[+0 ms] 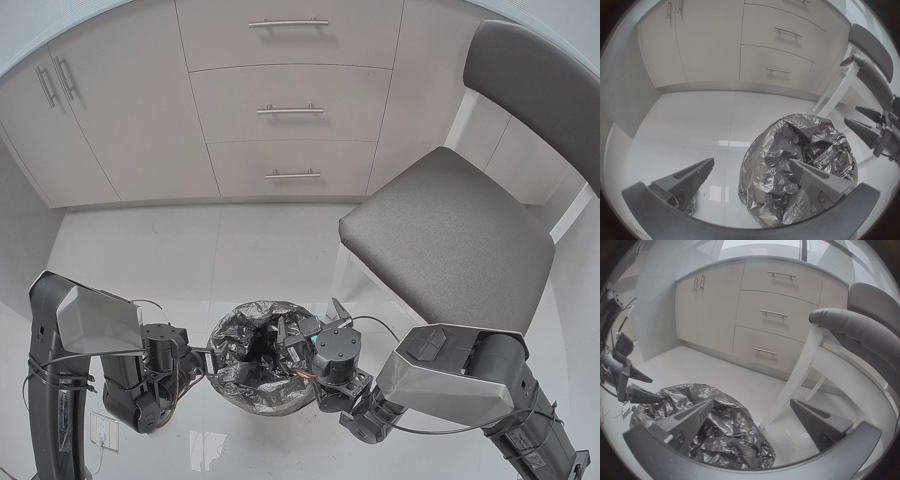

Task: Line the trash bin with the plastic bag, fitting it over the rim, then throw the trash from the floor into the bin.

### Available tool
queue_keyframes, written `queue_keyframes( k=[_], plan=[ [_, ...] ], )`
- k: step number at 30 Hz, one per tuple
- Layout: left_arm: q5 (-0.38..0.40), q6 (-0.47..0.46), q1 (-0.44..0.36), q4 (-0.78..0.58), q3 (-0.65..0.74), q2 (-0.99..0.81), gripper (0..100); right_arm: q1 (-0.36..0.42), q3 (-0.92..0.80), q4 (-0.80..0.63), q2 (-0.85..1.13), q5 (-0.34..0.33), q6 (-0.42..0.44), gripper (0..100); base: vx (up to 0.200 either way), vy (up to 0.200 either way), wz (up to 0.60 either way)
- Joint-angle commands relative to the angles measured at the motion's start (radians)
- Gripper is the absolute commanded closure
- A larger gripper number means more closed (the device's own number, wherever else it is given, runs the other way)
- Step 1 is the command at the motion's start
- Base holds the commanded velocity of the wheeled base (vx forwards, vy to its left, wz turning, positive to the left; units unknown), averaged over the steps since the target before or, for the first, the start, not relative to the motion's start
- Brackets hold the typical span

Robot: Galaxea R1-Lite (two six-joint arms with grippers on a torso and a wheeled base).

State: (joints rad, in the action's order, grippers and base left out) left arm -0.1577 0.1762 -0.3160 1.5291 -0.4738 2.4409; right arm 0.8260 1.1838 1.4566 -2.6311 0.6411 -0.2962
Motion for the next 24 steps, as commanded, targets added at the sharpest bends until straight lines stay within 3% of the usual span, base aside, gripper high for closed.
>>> queue_keyframes(
  k=[1,13,24],
  plan=[
    [0.000,0.000,0.000,0.000,0.000,0.000,0,-0.004,0.042,-0.016,-0.038,0.000,-0.003,0,0.000,0.000,0.00],
    [0.000,0.000,0.000,0.000,0.000,0.001,0,-0.010,0.122,-0.047,-0.112,0.000,-0.006,0,0.000,0.000,0.00],
    [-0.002,-0.001,0.000,0.000,-0.002,0.007,0,-0.062,0.211,-0.055,-0.142,0.003,-0.031,0,0.000,0.000,0.00]
  ],
)
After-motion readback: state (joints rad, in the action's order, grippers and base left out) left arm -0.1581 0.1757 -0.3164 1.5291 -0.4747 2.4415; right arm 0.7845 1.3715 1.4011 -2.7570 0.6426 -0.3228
